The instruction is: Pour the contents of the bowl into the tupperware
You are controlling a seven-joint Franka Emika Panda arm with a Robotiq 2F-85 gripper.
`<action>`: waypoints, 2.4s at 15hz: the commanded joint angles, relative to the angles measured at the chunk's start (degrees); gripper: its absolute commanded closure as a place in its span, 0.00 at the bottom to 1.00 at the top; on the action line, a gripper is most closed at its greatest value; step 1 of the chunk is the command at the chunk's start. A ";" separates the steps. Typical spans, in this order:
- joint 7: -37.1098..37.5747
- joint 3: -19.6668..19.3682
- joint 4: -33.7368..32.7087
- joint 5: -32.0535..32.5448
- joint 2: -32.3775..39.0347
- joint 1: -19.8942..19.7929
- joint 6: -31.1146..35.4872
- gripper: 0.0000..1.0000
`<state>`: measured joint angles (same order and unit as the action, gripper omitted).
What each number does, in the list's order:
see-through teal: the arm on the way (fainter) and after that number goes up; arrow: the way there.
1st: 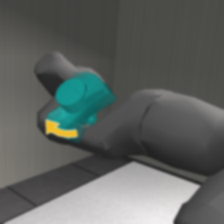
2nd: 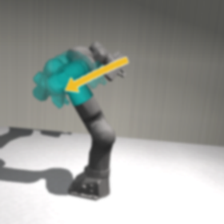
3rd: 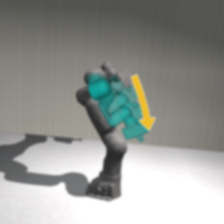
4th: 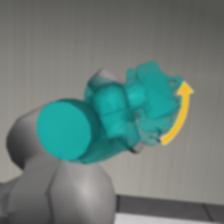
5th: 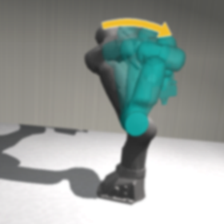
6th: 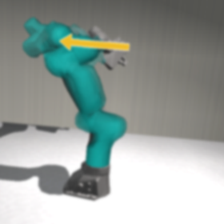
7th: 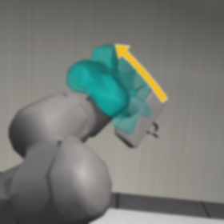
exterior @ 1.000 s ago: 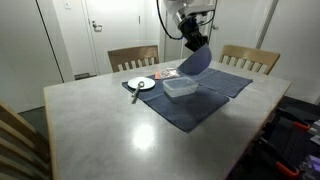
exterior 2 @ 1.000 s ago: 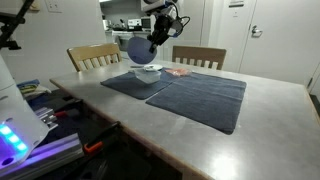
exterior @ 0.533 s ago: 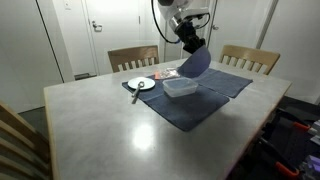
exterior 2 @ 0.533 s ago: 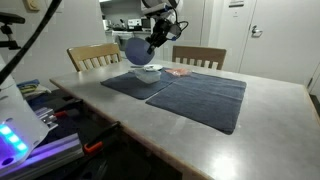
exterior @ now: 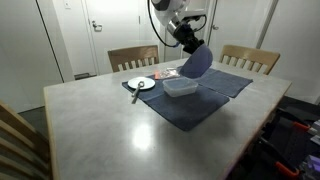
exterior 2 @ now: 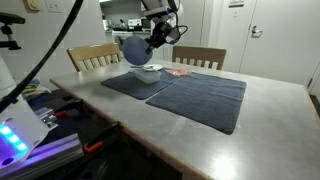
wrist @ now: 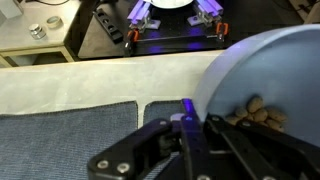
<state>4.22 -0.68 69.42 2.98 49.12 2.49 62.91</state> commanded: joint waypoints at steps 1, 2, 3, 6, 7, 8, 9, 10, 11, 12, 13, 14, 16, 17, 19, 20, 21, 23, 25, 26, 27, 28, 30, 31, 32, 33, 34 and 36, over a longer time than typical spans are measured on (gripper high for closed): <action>-2.69 0.15 -6.64 1.45 3.86 -0.18 -5.64 0.99; -3.08 0.13 -7.79 1.70 4.49 -0.23 -6.85 0.99; -3.52 0.10 -8.88 2.06 5.19 -0.28 -7.60 0.99; -4.74 0.04 -12.42 3.09 7.12 -0.39 -10.46 0.99; -5.13 0.01 -13.55 3.49 7.77 -0.43 -11.23 0.99; -5.57 0.00 -14.76 3.87 8.35 -0.47 -12.05 0.99; -5.99 -0.01 -15.85 4.19 9.01 -0.52 -12.83 0.99; -6.41 -0.04 -16.91 4.64 9.63 -0.53 -13.41 0.99; -6.82 -0.05 -18.07 5.02 10.25 -0.55 -14.25 0.99; -7.12 -0.09 -19.09 5.35 10.89 -0.52 -14.91 0.99; -7.40 -0.10 -20.19 5.70 11.50 -0.47 -15.55 0.99; -7.77 -0.09 -21.26 6.10 12.23 -0.37 -16.32 0.99; -8.46 -0.16 -23.61 6.92 13.83 -0.17 -17.93 0.99; -8.78 -0.19 -24.63 7.45 14.57 0.01 -18.64 0.99; -9.25 -0.27 -26.86 8.23 16.12 0.32 -19.96 0.99; -8.93 -0.42 -27.93 8.51 16.79 0.56 -20.62 0.99; -8.71 -0.48 -28.78 8.84 17.32 0.85 -21.03 0.99; -8.23 -0.55 -29.80 9.46 17.80 1.39 -20.96 0.99; -7.56 -0.61 -31.03 9.76 18.35 1.99 -21.00 0.99; -7.21 -0.59 -31.45 9.97 18.52 2.49 -20.85 0.99; -6.81 -0.65 -31.88 10.15 18.73 2.87 -20.69 0.99; -6.32 -0.72 -32.36 10.27 19.00 3.29 -20.66 0.99; -5.84 -0.75 -33.07 10.64 19.67 4.11 -20.76 0.99; -5.81 -0.82 -33.27 10.99 19.89 4.50 -20.88 0.99; -6.04 -0.94 -33.46 11.63 20.16 4.96 -21.07 0.99; -6.29 -1.06 -33.63 12.26 20.34 5.35 -21.20 0.99; -6.58 -1.33 -33.93 13.18 20.71 5.78 -21.46 0.99; -7.12 -1.77 -34.43 15.12 21.37 6.42 -22.14 0.99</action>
<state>-1.22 -1.19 38.34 15.54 68.42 7.84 43.31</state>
